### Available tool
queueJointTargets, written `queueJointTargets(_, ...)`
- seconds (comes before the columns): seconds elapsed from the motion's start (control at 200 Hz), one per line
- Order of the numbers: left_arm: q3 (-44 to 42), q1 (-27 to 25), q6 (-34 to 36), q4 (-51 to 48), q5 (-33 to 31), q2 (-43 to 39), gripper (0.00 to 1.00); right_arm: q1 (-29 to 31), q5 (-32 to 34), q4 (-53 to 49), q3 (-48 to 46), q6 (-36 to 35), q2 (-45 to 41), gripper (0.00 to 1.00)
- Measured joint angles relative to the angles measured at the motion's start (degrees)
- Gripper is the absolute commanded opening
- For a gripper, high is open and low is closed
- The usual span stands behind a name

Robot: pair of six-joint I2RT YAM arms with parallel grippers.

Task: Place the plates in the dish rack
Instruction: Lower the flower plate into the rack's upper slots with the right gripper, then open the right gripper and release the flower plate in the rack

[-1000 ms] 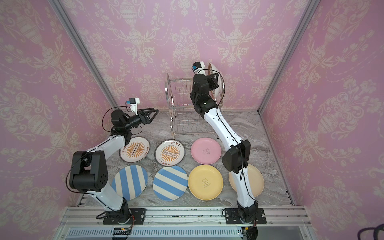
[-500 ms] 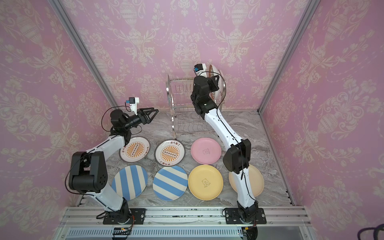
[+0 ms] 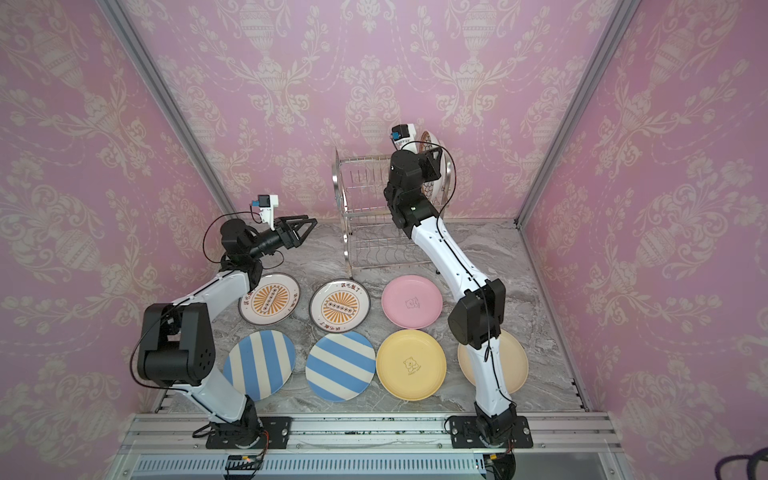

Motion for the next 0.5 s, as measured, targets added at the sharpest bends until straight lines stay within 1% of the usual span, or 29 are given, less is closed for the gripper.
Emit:
queueJointTargets(0.05,0.00,0.00,0.00,0.00,0.00,-0.02,0.99,0.00,-0.11,-0.02,0.00,0.07,-0.04,0.32)
queueJointTargets(0.14,0.00,0.00,0.02,-0.02,0.00,-0.02,0.99,0.00,-0.35,-0.04,0.00,0.11,-0.15,0.34)
queueJointTargets(0.155,0.00,0.00,0.02,-0.04,0.00,-0.02,0.99,0.00,-0.37,-0.04,0.00,0.11,-0.17,0.37)
queueJointTargets(0.21,0.00,0.00,0.02,-0.11,0.00,-0.02,0.99,0.00,-0.50,-0.11,0.00,0.13,-0.35,0.42)
queueJointTargets(0.32,0.00,0.00,0.04,-0.50,0.00,-0.02,0.99,0.00,-0.81,-0.48,0.00,0.11,-0.83,0.44)
queueJointTargets(0.34,0.00,-0.02,0.04,-0.59,0.00,-0.02,0.99,0.00,-0.87,-0.46,0.00,0.11,-0.94,0.47)
queueJointTargets(0.395,0.00,-0.07,0.04,-0.81,-0.02,-0.02,0.99,0.00,-1.03,-0.50,0.00,0.09,-1.25,0.49)
queueJointTargets(0.465,0.00,-0.07,0.04,-1.16,-0.02,-0.09,0.99,0.00,-0.98,-0.50,-0.26,0.15,-1.79,0.53)
queueJointTargets(0.5,0.00,-0.07,0.04,-1.29,-0.02,-0.15,0.99,0.02,-1.05,-0.52,-0.26,0.35,-2.01,0.57)
